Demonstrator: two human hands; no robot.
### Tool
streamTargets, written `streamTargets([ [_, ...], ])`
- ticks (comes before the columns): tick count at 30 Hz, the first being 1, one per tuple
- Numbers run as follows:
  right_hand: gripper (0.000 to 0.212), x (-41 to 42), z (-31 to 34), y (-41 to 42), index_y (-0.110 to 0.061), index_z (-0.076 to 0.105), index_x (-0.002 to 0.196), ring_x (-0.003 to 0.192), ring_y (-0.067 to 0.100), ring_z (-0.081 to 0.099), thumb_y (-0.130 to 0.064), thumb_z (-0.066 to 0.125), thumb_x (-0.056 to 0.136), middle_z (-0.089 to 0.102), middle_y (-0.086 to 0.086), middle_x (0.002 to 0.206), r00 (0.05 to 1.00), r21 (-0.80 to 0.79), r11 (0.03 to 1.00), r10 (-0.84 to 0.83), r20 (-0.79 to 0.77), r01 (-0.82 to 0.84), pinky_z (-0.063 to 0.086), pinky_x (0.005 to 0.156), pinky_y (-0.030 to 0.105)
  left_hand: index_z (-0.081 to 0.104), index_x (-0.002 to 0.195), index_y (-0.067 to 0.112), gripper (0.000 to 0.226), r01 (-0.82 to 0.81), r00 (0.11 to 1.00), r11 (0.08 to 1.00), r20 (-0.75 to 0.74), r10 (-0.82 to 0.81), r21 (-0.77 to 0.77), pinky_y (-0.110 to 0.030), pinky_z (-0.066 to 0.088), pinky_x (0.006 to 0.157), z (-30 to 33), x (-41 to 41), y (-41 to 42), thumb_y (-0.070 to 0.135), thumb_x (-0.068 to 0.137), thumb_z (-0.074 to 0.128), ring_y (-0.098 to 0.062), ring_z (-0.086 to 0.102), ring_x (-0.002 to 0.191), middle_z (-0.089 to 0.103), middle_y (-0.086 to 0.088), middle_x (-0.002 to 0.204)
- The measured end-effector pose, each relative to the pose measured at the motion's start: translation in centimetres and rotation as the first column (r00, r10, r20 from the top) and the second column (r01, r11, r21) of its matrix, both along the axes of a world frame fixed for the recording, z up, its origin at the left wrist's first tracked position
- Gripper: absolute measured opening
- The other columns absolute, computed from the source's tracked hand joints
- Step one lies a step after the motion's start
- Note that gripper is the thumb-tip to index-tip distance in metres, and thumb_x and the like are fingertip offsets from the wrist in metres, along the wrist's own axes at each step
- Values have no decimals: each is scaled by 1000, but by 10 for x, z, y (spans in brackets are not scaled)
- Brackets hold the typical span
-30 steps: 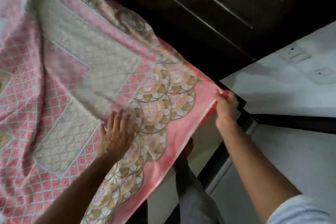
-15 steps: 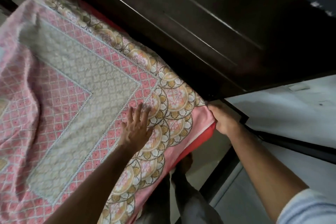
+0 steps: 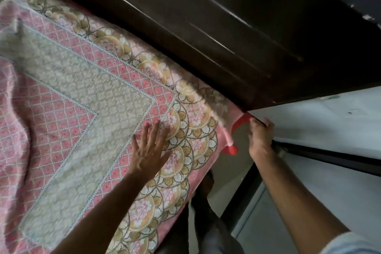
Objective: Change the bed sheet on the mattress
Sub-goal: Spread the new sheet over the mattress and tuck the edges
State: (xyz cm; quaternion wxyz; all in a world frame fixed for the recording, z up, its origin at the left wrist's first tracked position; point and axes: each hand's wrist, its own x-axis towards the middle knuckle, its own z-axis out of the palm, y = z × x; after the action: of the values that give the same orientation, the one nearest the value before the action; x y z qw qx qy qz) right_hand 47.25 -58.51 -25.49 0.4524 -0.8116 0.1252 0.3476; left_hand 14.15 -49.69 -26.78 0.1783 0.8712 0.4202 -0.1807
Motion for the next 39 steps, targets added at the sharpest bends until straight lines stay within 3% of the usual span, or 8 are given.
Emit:
streamTargets([
  [3,65,-39,17,3,-11,38,148,129,24,52,-21,70,92,51,6,138,943,-80,953,300,143,-291,43,98,13,-5,162,31,76,32,997,999,70,-31,-13,-70,8,116,-4,-7,-2,65,101,25,-40,-8,154,-11,-8,170],
  [5,59,-66,30,1,-10,42,147,127,14,48,-17,67,94,46,-2,142,730,-170,817,571,376,-552,40,91,2,-8,161,33,76,50,994,998,97,-46,-48,-71,6,116,-4,-9,0,61,103,32,-40,-12,154,-15,-7,169],
  [10,57,-130,17,2,-16,51,140,138,21,42,-17,69,86,46,5,149,-154,-457,55,900,408,-888,40,111,43,-6,161,28,82,26,1000,986,20,-23,-166,-70,11,119,23,-29,6,42,102,49,-33,-13,154,-16,-3,168],
  [14,58,-194,48,40,-16,39,151,144,27,35,-22,55,96,33,8,158,-595,-385,-515,795,120,-766,36,115,41,8,161,23,68,-253,966,942,-114,233,-220,-66,7,122,69,-92,-2,33,105,44,-32,-6,156,-8,-3,170],
  [18,65,-257,99,84,-22,15,160,153,21,14,-27,45,104,8,2,168,-755,-277,-736,654,-55,-618,20,120,32,13,160,22,65,-492,869,862,-132,477,-120,-65,9,121,113,-181,-37,32,104,45,-32,-2,156,-2,-4,170],
  [27,66,-404,213,90,-26,21,157,145,24,30,-31,52,99,26,-1,161,-968,-421,-873,200,149,-245,28,117,43,12,160,23,64,-894,440,447,-115,890,39,-61,13,122,238,-278,-189,33,105,43,-29,1,156,4,-2,170],
  [33,73,-500,295,45,-23,16,158,144,28,31,-52,49,99,24,3,162,-911,-610,-793,-252,327,0,27,117,49,11,161,22,67,-954,157,181,-116,981,240,-62,12,120,315,-308,-307,42,104,40,-31,5,156,7,-4,169],
  [39,77,-612,329,-24,-22,12,159,151,28,22,-56,47,99,15,3,166,-808,-695,-692,-515,285,196,22,121,51,49,145,16,70,-938,-143,-113,-68,987,327,-72,44,96,337,-346,-433,42,84,71,-39,47,137,48,-11,149],
])
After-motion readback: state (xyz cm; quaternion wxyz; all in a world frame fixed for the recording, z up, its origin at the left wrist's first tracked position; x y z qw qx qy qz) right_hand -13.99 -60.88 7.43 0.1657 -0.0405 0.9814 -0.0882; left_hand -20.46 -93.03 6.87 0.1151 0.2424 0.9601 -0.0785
